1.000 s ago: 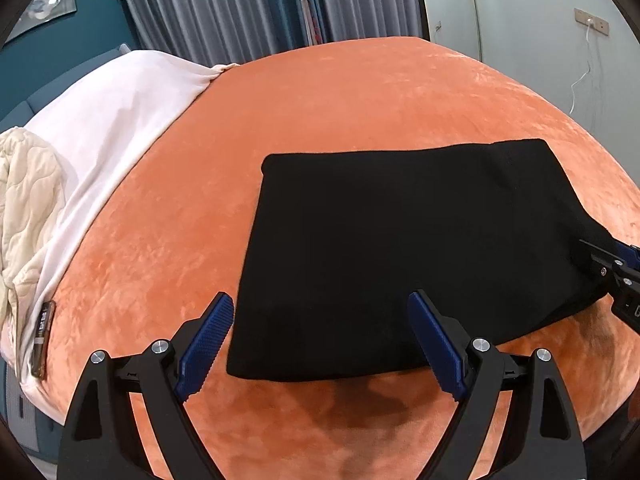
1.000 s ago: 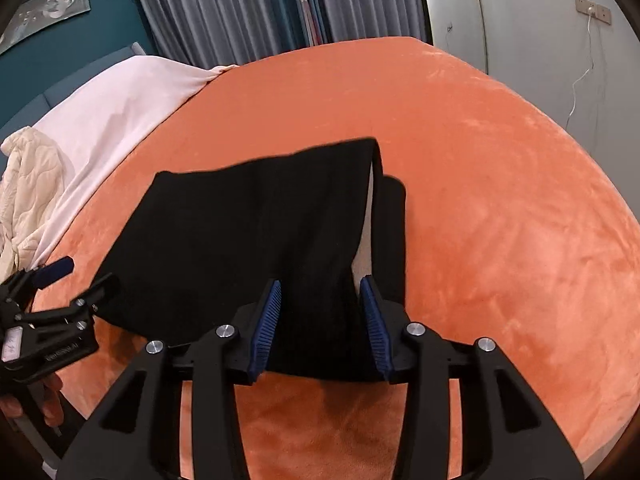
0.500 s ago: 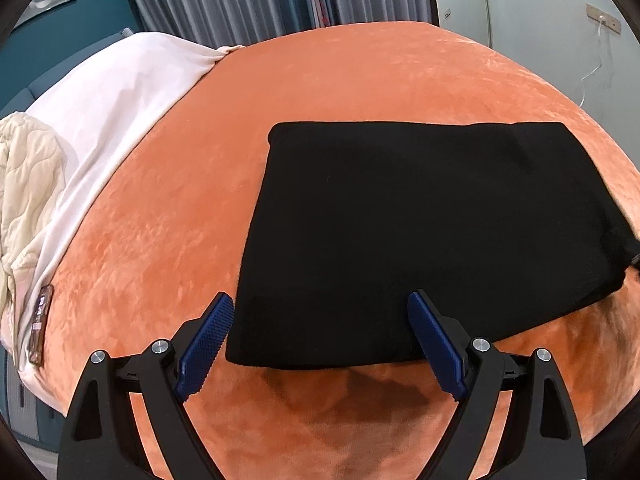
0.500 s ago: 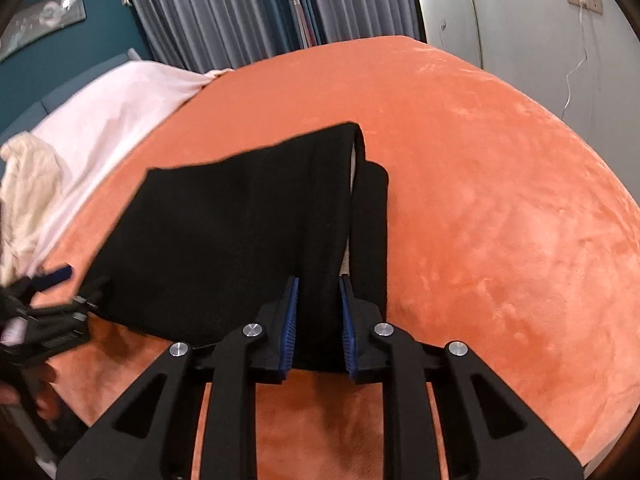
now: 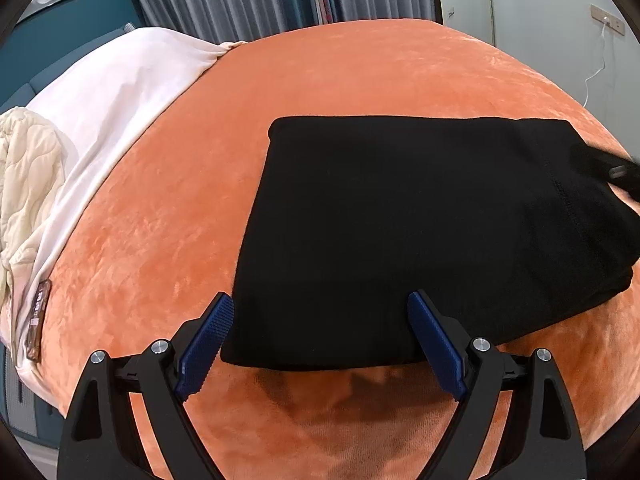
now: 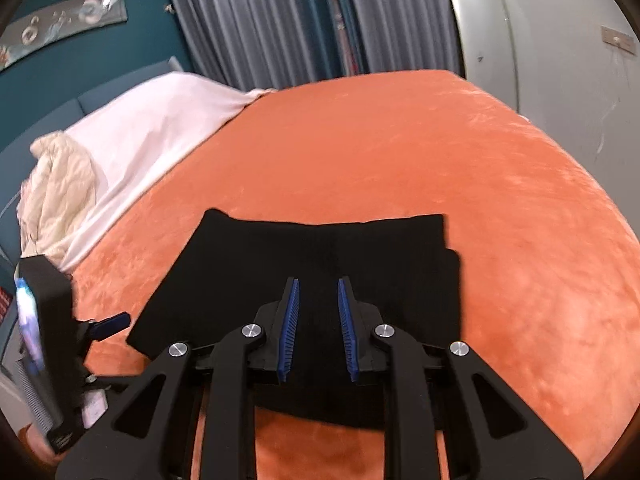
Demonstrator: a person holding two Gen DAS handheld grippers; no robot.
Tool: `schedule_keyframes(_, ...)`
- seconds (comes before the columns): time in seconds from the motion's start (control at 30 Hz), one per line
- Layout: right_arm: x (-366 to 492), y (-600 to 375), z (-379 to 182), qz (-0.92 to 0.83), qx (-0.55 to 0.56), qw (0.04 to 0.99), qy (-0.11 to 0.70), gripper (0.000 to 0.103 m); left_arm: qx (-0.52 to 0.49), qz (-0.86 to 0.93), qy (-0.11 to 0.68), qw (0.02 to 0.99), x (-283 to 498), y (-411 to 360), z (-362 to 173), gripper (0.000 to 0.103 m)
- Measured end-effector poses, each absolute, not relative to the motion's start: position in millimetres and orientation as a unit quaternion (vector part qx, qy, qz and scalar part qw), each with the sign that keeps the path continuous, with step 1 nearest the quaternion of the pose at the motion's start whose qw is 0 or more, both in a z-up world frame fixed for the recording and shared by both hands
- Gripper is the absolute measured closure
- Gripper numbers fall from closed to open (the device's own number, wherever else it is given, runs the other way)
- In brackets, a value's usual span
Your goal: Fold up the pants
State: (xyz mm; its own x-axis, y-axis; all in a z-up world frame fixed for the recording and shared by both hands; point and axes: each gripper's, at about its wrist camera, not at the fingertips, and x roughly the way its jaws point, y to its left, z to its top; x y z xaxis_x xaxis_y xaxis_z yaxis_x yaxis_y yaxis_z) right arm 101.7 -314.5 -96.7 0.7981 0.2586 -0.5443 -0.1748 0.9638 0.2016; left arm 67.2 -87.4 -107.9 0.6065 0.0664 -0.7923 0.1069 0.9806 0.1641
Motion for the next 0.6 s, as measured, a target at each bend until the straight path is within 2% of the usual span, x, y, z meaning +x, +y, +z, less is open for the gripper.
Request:
schedule_keyframes(0.07, 113, -317, -111, 0.09, 0.06, 0.944, 0.31, 0.084, 0.097, -0.012, 0.445, 0.89, 68, -88, -109, 0.016)
schedule_keyframes(0.13, 122, -333, -130, 0.053, 0.058, 0.943, 0.323, 0.092, 0.095, -0.017, 0.446, 0.89, 68, -87, -110, 0.016)
schedule_keyframes(0.17, 122, -342, -137, 0.055, 0.07, 0.943, 0.32, 0.1, 0.093, -0.02, 0.446, 0.89, 68, -87, -111, 0.016)
schedule_keyframes(0.2, 121, -353, -140, 0.066, 0.098, 0.941, 0.317, 0.102, 0.093, -0.021, 0.446, 0.89, 68, -87, -112, 0.015)
schedule_keyframes(0.27, 121, -360, -137, 0.072, 0.126, 0.934, 0.325, 0.102, 0.092, -0.021, 0.447, 0.89, 70, -86, -113, 0.015)
schedule_keyframes(0.37, 119, -354, -115, 0.074, 0.133, 0.933, 0.326, 0.094, 0.082, -0.021, 0.449, 0.889, 71, -83, -114, 0.013)
schedule_keyframes(0.43, 126, -340, -92, 0.121, 0.138, 0.931, 0.315, 0.094, 0.072, -0.024, 0.451, 0.889, 71, -79, -114, 0.012)
schedule_keyframes(0.6, 174, -262, -58, 0.234, 0.072, 0.909, 0.338, 0.093, 0.066, -0.031, 0.452, 0.889, 68, -76, -115, 0.012)
